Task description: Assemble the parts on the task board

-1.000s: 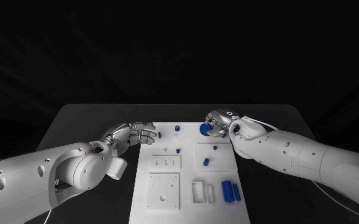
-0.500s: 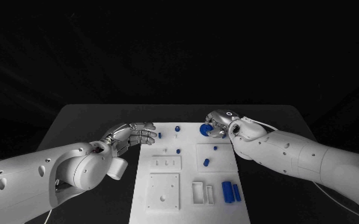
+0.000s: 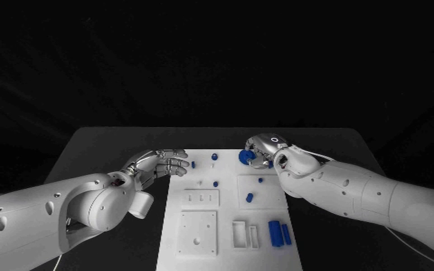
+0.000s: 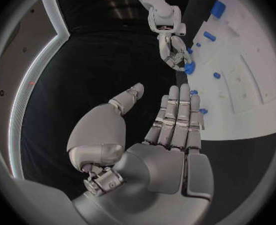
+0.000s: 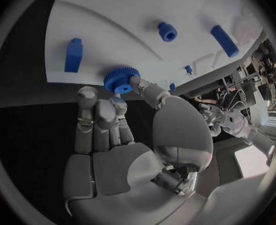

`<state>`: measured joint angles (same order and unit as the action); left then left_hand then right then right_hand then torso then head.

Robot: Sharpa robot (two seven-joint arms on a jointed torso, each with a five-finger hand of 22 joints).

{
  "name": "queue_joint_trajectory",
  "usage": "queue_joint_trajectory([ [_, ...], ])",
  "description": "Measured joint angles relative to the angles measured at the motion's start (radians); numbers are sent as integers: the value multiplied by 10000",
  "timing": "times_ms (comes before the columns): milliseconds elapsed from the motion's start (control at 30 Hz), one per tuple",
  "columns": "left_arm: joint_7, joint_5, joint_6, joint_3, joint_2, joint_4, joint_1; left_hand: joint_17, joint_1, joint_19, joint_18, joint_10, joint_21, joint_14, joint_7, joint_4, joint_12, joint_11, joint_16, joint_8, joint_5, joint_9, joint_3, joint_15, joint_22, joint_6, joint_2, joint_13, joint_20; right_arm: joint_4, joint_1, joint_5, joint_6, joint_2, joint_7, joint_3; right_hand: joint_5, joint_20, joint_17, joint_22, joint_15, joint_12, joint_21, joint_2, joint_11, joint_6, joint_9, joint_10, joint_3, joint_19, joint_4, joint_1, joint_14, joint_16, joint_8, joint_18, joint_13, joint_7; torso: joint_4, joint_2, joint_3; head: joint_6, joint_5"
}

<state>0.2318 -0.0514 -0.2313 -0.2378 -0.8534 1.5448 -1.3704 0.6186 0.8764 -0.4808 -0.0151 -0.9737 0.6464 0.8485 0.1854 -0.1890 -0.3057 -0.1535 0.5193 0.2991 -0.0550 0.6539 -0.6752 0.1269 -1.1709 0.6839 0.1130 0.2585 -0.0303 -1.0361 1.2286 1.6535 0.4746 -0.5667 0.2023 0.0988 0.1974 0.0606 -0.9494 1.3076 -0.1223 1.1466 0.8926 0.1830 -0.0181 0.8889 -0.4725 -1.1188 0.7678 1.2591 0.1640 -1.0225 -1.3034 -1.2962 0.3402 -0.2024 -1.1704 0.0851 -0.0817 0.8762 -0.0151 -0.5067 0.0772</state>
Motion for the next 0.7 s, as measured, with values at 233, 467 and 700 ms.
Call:
queue_joint_trajectory([
  [233, 0, 3, -2, 0, -28, 11, 0, 0, 0, 0, 0, 0, 0, 0, 0, 0, 0, 0, 0, 0, 0, 5, 0, 0, 0, 0, 0, -1, 0, -520, 187, 260, 201, -75, 130, -6, -117, 56, -28, -1, -15, 1, -1, 96, 1, 1, 1, 0, 180, 58, -126, -17, -2, 0, 0, -5, 26, 0, 1, 0, -7, 42, 6],
  [467, -1, 6, -3, 0, -48, 29, -2, 0, 0, 0, 0, 0, 0, 0, 0, 22, 0, 0, 0, 0, 0, 9, 22, 0, -1, 0, 0, -1, 0, -1097, 193, 721, 377, -17, 274, -1, -293, 57, -64, -1, -44, 1, -1, 176, -35, 1, 1, -36, 328, 60, -218, -96, 27, -1, 0, -6, 47, -1, 3, -1, -6, 89, 7],
  [700, -1, 8, -6, 0, -58, 45, -2, 1, 0, 0, 0, 0, 0, 0, 0, 22, 0, 0, 0, 0, 0, 8, 22, 0, -1, 0, 0, 7, 0, -1268, 195, 1325, 507, 378, 390, 181, -387, 86, -77, -2, -44, 0, 37, 253, -35, 7, 1, -37, 459, 98, -296, -123, 26, -2, 0, -6, 58, -7, -3, 0, -7, 121, -7],
])
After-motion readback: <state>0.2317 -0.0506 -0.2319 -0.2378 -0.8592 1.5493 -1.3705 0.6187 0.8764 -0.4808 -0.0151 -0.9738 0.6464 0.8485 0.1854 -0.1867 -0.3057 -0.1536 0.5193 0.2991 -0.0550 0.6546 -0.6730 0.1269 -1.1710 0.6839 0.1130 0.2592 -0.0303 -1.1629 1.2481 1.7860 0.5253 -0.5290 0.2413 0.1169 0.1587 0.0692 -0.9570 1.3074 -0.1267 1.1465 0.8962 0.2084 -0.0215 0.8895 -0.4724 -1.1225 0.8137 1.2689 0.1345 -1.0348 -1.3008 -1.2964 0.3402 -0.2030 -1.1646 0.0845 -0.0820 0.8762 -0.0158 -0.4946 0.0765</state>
